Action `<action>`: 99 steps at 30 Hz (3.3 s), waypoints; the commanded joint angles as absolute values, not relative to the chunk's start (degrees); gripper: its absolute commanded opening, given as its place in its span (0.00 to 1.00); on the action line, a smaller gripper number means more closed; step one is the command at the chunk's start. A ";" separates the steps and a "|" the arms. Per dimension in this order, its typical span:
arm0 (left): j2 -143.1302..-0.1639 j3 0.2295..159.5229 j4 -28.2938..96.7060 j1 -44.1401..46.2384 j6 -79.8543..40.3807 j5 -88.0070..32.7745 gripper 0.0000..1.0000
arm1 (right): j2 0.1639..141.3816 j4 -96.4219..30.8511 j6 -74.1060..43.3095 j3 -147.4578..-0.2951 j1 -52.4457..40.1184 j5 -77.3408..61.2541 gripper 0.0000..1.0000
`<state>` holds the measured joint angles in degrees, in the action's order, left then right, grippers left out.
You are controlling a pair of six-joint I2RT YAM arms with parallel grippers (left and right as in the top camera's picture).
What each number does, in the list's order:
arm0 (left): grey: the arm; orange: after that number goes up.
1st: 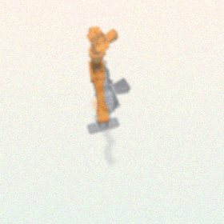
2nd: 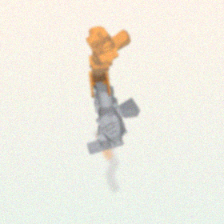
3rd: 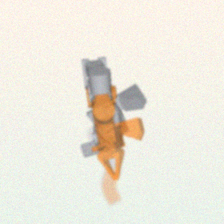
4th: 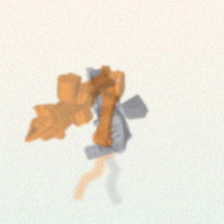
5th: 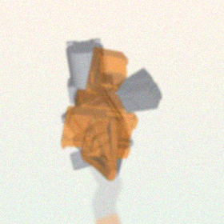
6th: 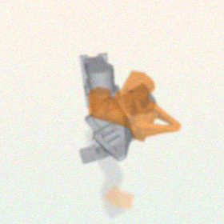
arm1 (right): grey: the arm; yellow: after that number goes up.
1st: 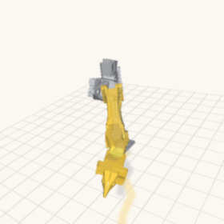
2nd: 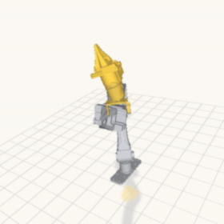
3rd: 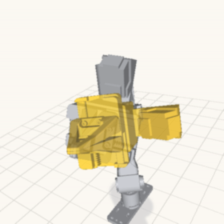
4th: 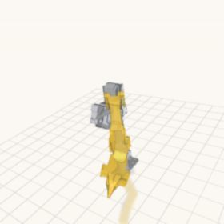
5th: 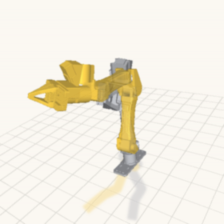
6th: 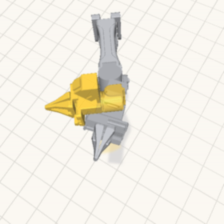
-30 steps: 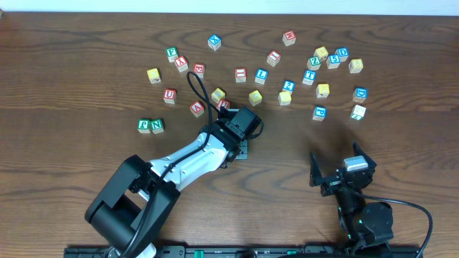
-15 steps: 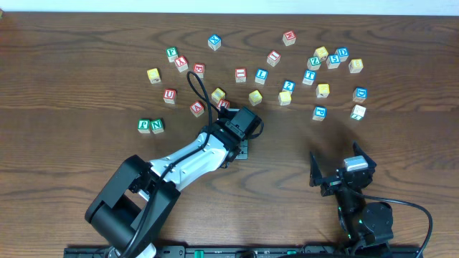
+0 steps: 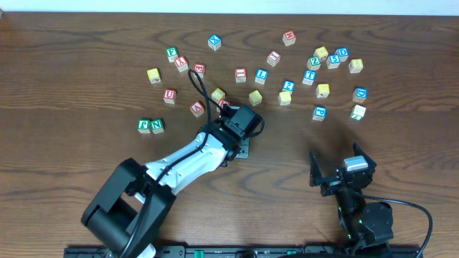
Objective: Spell out ROBOT
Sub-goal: 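Raise the left gripper and withdraw it to the left side, then reach the right gripper to the yellow O block at back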
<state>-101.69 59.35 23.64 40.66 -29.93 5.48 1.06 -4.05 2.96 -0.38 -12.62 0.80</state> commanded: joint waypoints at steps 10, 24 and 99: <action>-78.06 61.21 25.93 40.69 -22.22 11.14 0.64 | 0.93 -4.32 2.22 -0.32 -12.95 0.47 0.99; -48.07 61.21 43.22 14.46 -14.33 10.94 0.84 | 0.93 -4.32 2.22 -0.32 -12.95 0.47 0.99; -64.53 61.19 41.78 7.14 -12.69 1.91 0.99 | 118.83 -69.87 -0.32 -113.40 -23.46 -6.52 0.99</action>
<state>-64.51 60.07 41.76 7.49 -13.21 1.80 116.90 -69.56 -0.56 -112.18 -23.35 -7.68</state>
